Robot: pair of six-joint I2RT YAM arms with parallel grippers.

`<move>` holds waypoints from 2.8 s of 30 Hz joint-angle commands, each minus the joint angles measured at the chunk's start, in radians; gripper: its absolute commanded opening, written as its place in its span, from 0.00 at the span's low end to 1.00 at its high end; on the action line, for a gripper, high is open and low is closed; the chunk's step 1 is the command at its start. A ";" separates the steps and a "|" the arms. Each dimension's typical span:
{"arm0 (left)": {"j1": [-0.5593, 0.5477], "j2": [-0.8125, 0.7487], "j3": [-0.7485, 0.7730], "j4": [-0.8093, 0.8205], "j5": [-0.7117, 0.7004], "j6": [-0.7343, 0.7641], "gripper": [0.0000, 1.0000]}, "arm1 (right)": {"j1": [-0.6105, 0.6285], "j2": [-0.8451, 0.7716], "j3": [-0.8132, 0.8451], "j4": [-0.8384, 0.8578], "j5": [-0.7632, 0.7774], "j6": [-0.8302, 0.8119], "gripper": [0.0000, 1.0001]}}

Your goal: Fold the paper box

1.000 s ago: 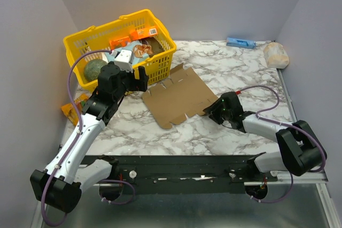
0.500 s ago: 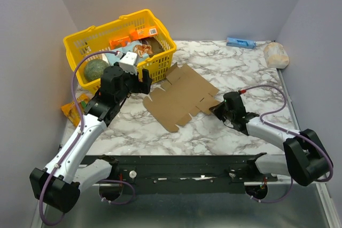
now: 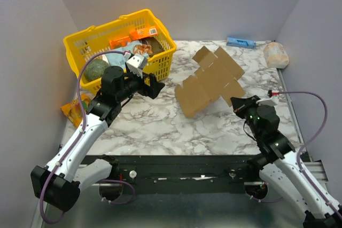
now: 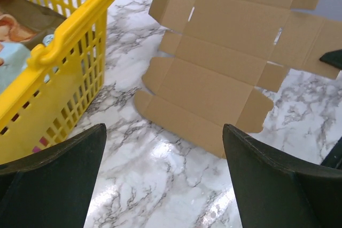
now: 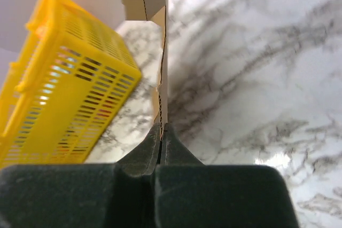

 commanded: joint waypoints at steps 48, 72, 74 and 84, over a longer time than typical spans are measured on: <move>0.016 0.014 0.069 -0.019 -0.052 0.092 0.00 | -0.002 -0.099 0.294 -0.171 -0.472 -0.386 0.71; -0.317 -0.075 -0.146 0.111 -0.362 0.270 0.00 | 0.001 0.147 0.148 0.177 -0.496 0.479 0.93; -0.354 -0.086 -0.163 0.125 -0.388 0.294 0.00 | 0.000 0.171 0.159 0.177 -0.493 0.518 0.93; -0.443 -0.090 -0.194 0.145 -0.483 0.356 0.00 | 0.001 0.227 0.067 0.223 -0.471 0.816 0.95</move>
